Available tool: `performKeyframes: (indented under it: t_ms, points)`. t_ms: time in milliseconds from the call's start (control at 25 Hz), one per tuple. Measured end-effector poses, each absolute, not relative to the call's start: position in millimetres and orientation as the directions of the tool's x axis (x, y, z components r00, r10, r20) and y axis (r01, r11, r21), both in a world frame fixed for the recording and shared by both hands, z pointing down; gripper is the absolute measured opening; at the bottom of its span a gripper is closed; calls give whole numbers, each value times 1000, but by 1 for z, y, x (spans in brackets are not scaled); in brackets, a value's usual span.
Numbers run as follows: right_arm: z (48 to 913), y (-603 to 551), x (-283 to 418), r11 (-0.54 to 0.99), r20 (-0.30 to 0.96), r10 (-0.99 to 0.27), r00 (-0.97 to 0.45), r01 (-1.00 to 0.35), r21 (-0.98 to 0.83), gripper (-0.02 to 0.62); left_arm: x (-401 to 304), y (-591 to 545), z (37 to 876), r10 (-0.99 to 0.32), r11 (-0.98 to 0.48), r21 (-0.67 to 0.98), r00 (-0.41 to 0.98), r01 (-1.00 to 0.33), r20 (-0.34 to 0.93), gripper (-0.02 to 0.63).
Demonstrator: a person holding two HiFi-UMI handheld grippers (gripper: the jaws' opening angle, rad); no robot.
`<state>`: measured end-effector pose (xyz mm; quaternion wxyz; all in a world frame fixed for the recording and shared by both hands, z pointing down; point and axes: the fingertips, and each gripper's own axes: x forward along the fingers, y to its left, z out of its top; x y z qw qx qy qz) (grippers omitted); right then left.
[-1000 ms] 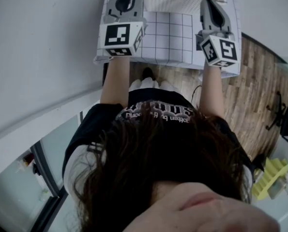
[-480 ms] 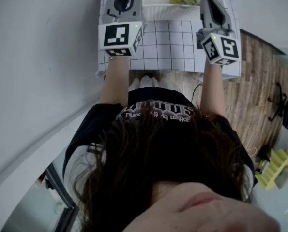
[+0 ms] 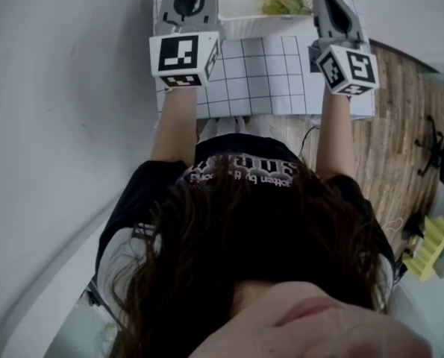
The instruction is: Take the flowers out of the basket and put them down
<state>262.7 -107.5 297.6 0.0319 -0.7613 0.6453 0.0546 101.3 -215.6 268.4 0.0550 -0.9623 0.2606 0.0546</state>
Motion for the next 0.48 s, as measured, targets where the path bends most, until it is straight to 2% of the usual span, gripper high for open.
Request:
performKeyframes:
  t_ms: [480]
  points:
    - [299, -130, 285, -131, -61, -990, 129, -991, 34, 23, 112, -231, 273, -511, -852, -67, 852, -520, -113, 2]
